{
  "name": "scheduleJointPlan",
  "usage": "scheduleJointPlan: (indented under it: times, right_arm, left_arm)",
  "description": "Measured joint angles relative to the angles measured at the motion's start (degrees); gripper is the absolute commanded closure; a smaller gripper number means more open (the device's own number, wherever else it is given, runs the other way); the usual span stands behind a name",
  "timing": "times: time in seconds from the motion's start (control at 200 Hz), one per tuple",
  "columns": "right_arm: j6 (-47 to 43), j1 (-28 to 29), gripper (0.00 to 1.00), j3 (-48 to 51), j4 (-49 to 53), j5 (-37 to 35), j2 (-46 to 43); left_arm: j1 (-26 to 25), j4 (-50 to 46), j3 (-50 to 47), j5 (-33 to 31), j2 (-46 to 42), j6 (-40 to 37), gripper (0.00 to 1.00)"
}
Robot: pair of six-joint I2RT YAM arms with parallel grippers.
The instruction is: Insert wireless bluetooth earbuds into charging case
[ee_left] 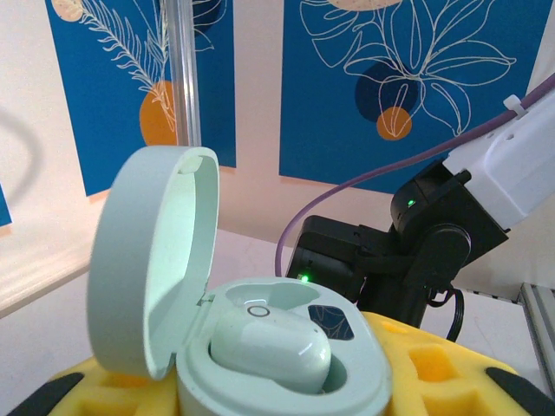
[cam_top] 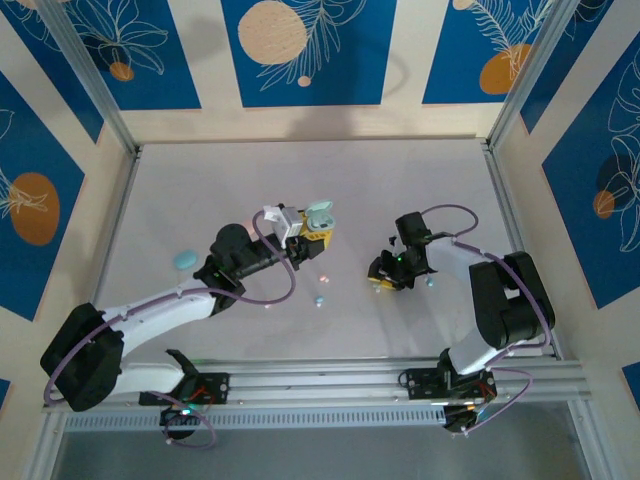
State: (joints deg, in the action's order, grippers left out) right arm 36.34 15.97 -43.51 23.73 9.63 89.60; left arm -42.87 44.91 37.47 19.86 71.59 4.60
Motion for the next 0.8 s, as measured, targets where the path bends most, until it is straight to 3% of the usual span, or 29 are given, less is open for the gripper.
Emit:
scheduleJointPlan:
  times: [0.8]
  right_arm:
    - [4.0, 4.0, 0.63, 0.6, 2.6, 2.7, -1.8]
  left_arm:
    - [0.0, 0.0, 0.0, 0.0, 0.0, 0.6, 0.71]
